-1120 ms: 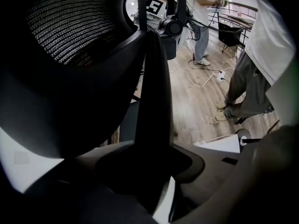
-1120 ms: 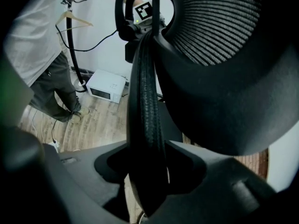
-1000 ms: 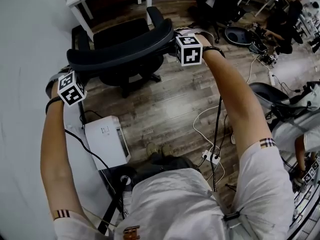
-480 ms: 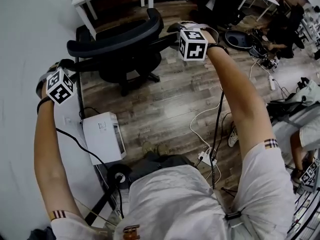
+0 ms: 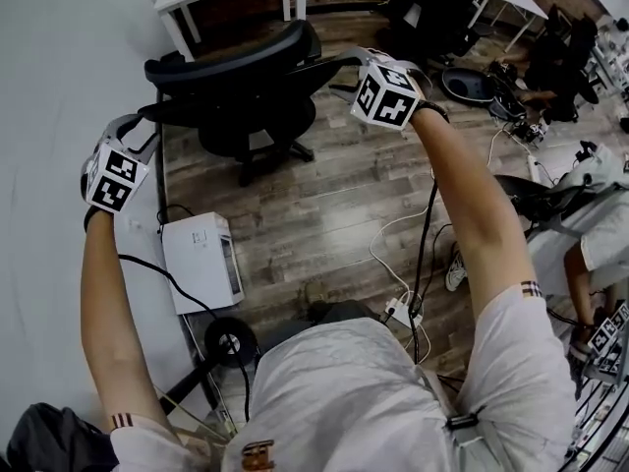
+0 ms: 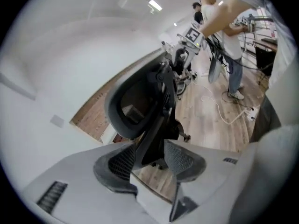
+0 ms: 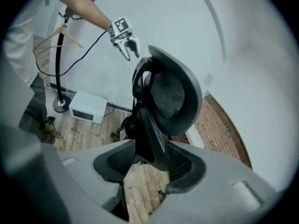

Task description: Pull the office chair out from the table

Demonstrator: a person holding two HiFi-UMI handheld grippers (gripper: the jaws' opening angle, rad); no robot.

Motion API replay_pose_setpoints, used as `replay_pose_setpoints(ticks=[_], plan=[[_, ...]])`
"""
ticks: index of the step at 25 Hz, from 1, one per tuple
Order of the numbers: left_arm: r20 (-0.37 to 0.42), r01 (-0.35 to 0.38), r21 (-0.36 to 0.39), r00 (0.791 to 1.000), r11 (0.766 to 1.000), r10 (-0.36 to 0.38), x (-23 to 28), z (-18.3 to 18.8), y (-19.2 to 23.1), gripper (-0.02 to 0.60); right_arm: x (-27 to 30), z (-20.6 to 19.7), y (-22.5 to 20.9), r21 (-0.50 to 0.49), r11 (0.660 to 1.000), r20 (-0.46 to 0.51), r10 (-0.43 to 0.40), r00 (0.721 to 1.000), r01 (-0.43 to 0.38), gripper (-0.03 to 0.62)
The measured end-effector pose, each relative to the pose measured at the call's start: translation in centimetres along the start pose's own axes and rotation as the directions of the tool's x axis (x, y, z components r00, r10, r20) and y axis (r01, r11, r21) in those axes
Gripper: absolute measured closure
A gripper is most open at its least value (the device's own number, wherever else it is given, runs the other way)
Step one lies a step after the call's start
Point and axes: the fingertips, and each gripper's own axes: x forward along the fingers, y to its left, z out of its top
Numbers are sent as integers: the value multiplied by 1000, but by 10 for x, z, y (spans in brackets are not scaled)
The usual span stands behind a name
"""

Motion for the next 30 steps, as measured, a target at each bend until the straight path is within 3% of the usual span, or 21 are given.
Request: replay_pose_setpoints(ticks=[3,7,12,19,23,26,30], plan=[[147,-36,-154,987,987,59,-22,15,-6,396,-15,23,15,96,995,73,-37,997,30,402],[319,2,-343,941,939,114,-61,42,-33,396,-42,53,48,244,969,175,-87,981,43,408],[463,87,-462,873,883,156,-102,62,-65,397,-75,100,80,395,918,291,-171,941,44,416],[598,216,-514,784,830,166,-140,104,-112,397,-119,151,116,521,854,419,-257,871,1,461],[634,258,-517,756,816,164,-157,125,-146,407,-139,166,140,555,831,473,-285,834,-31,477],[660,276,-515,732,812,170,-172,140,-168,449,-152,169,157,557,829,497,-289,818,-45,485],[666,270,-533,718,802,201,-189,155,-185,505,-174,171,167,578,813,531,-313,787,-66,527]])
